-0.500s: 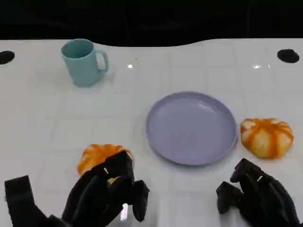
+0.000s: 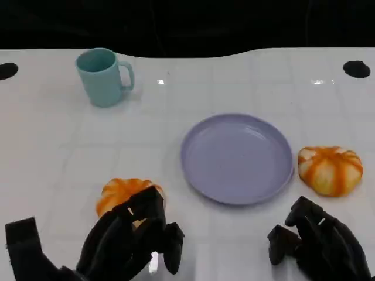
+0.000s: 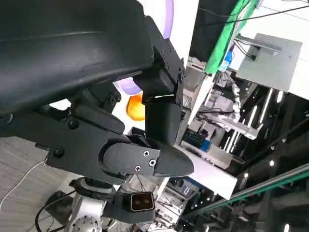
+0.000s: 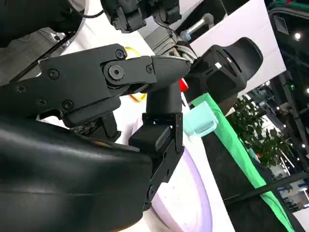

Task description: Grasp the bread from the table and place it into the plate.

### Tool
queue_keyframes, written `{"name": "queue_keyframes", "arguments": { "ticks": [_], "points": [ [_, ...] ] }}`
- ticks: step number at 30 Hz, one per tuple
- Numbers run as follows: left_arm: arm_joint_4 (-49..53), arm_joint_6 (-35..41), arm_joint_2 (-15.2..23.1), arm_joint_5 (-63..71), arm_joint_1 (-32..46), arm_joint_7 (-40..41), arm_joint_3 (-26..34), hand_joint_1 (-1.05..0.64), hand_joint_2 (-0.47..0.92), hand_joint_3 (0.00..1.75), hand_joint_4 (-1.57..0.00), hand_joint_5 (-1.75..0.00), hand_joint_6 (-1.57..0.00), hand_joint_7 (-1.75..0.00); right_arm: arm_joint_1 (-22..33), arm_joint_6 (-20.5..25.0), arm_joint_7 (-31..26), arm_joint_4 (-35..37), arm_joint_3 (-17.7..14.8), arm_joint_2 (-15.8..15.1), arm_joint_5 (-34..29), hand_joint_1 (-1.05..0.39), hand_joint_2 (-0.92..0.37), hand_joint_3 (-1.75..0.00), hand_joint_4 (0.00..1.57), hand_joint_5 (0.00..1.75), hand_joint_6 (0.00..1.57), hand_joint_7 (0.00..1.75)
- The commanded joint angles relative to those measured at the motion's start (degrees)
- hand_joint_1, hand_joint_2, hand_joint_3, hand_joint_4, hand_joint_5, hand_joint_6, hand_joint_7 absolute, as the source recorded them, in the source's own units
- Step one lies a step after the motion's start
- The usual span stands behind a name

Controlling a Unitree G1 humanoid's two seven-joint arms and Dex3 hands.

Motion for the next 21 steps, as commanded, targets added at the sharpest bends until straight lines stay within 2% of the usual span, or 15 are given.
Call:
{"name": "queue_keyframes", "arguments": {
  "ticks": [1,2,3,4,5,6,8,10,13,17,21],
  "points": [
    [0.31,-7.18,2.32,4.28,-1.53,-1.62,0.45,-0.72,0.92,0.24,-0.71,-1.71,-0.52,-1.55,0.7,-0.4,0.07,-0.37,-0.33,-0.61,0.27,-0.55,-0.92,-0.25,0.78,1.68,0.69,1.4],
    [0.41,-9.27,2.86,5.73,-1.94,-1.63,0.45,-0.75,0.92,0.26,-0.62,-1.64,-0.49,-1.39,0.71,-0.51,-0.05,-0.4,-0.31,-0.58,0.17,-0.55,-0.92,-0.25,0.78,1.68,0.69,1.4],
    [-0.4,-12.3,4.95,9.37,-2.74,-0.89,0.56,-0.77,0.92,0.26,-0.58,-1.6,-0.48,-1.3,0.75,-0.46,-0.17,-0.58,-0.23,-0.61,0.07,-0.55,-0.92,-0.25,0.78,1.68,0.69,1.4],
    [-0.94,-15.03,6.76,12.61,-3.46,-0.22,0.69,-0.82,0.92,0.25,-0.51,-1.31,-0.44,-0.9,0.83,-0.49,-0.36,-0.8,-0.12,-0.65,-0.14,-0.55,-0.92,-0.25,0.79,1.68,0.7,1.4],
    [-1.72,-16.99,8.69,15.64,-4.09,0.43,0.81,-0.84,0.92,0.25,-0.49,-1.16,-0.45,-0.67,0.83,-0.68,-0.26,-0.81,-0.07,-0.67,-0.19,-0.55,-0.92,-0.26,0.79,1.68,0.7,1.4],
    [-2.19,-18.58,10.1,17.83,-4.55,0.89,0.85,-0.83,0.92,0.2,-0.39,-1.0,-0.39,-0.46,0.82,-0.86,-0.15,-0.79,-0.05,-0.66,-0.21,-0.55,-0.92,-0.27,0.79,1.69,0.7,1.4],
    [-4.19,-21.02,13.46,23.0,-4.86,2.37,0.93,-0.79,0.92,0.11,-0.29,-0.85,-0.34,-0.25,0.75,-0.78,0.06,-0.73,-0.12,-0.61,0.06,-0.55,-0.92,-0.27,0.78,1.69,0.7,1.4],
    [-6.13,-23.17,16.17,28.3,-4.72,4.62,0.9,-0.77,0.92,0.06,-0.16,-0.71,-0.29,-0.12,0.8,-0.33,-0.1,-0.95,-0.17,-0.57,0.28,-0.55,-0.92,-0.26,0.78,1.69,0.7,1.4],
    [-10.8,-26.03,21.35,41.86,-4.8,10.23,1.56,-0.8,0.92,0.05,-0.12,-0.59,-0.25,-0.05,0.98,-0.03,-0.59,-1.41,-0.08,-0.56,0.14,-0.55,-0.92,-0.26,0.78,1.69,0.7,1.4],
    [-17.89,-24.71,26.65,63.09,-5.34,17.53,1.1,-0.86,0.92,0.09,-0.16,-0.45,-0.21,-0.01,0.91,-1.0,-0.51,-1.11,0.07,-0.58,-0.36,-0.55,-0.92,-0.28,0.78,1.69,0.7,1.41],
    [-19.26,-21.5,28.97,74.78,-7.0,19.18,-2.0,-0.84,0.92,0.02,-0.23,-0.3,-0.2,0.0,0.66,-1.05,-0.4,-0.75,-0.03,-0.64,-0.43,-0.55,-0.92,-0.28,0.78,1.69,0.69,1.42]
  ]
}}
